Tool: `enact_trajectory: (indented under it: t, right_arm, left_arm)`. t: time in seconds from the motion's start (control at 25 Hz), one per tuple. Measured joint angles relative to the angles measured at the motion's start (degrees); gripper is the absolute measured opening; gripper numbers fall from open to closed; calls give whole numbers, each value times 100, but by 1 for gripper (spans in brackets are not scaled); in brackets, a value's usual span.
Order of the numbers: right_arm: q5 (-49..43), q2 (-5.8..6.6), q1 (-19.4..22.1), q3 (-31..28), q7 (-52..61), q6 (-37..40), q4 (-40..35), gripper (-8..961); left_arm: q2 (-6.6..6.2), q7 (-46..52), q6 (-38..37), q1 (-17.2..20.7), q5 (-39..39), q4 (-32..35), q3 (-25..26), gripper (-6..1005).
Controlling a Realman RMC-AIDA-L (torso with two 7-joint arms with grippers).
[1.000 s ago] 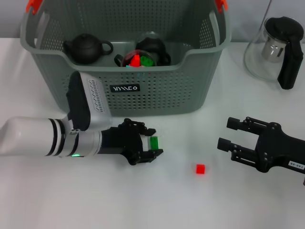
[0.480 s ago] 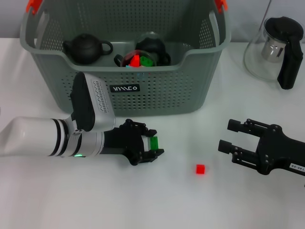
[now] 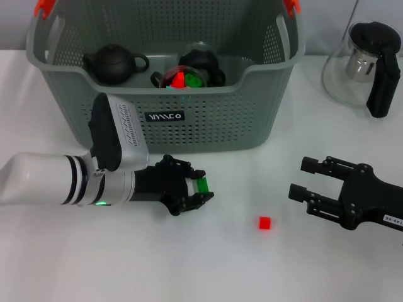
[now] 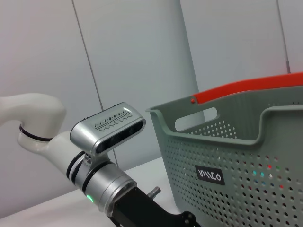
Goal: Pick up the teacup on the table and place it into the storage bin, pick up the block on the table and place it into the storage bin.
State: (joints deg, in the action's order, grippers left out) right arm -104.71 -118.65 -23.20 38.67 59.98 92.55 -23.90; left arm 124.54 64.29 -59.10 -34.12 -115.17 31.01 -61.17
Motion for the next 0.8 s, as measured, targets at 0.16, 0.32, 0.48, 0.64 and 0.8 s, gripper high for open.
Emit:
enact_trajectory:
  t: [0.16,0.32,0.48,0.64,0.8]
  right_arm:
    - [9,0,0,0,2,1,-9,684]
    - [19,0,-3,0,4,8,-8,683]
    - [21,0,-26,0,5,5,-8,684]
    - [14,-1,-56,0,5,-10,-5,684]
    - [8,-6,-62,0,5,-4,-3,683]
  left_arm:
    - [-18,415,-467,130,49,414,34,425]
    - [-115,1221,-2066,475,-13,1543,480,423]
    - [-223,1491,-4056,439,290,2571,1993,422]
    - [-279,1857,-4298,210,595,2959,2452,421]
    - [-353,2607,-3442,-207,514,3237,2268,420]
